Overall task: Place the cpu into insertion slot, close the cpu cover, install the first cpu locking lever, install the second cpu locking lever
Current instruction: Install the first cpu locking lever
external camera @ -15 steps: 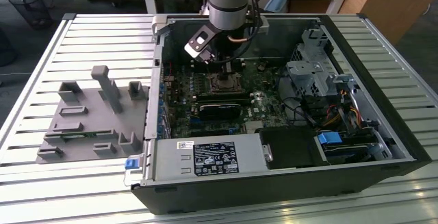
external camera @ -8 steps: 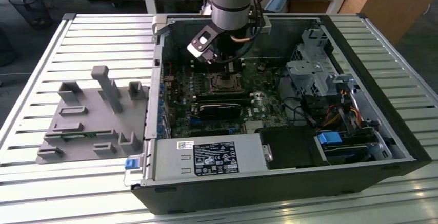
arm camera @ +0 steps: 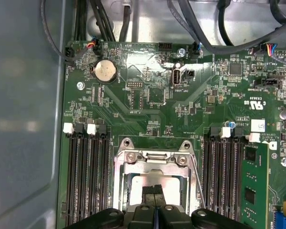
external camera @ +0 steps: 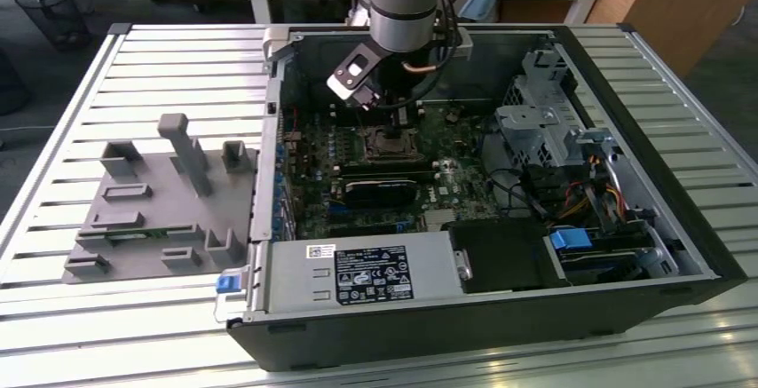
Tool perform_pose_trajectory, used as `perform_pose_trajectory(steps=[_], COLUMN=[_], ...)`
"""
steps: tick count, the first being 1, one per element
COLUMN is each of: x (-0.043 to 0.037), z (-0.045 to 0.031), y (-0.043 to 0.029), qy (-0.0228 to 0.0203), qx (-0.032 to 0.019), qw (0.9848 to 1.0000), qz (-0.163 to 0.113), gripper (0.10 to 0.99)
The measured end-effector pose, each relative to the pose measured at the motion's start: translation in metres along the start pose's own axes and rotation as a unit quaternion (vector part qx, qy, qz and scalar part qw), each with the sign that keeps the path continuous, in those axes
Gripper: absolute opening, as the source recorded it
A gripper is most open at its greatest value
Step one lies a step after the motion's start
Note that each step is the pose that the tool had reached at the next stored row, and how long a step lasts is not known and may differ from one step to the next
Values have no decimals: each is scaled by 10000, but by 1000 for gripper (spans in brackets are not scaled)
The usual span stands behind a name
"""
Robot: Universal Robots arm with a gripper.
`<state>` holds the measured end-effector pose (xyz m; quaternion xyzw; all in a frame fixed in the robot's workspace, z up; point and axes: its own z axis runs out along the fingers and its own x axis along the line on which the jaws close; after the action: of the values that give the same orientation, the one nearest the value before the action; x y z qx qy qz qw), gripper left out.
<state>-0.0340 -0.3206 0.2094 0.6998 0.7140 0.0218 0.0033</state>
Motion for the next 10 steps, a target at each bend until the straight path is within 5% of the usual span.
perform_pose_trajectory(steps=[10], x=[1], z=[-24], y=[2], qy=[0], qx=[0], qw=[10000], qz=[0], gripper=[122])
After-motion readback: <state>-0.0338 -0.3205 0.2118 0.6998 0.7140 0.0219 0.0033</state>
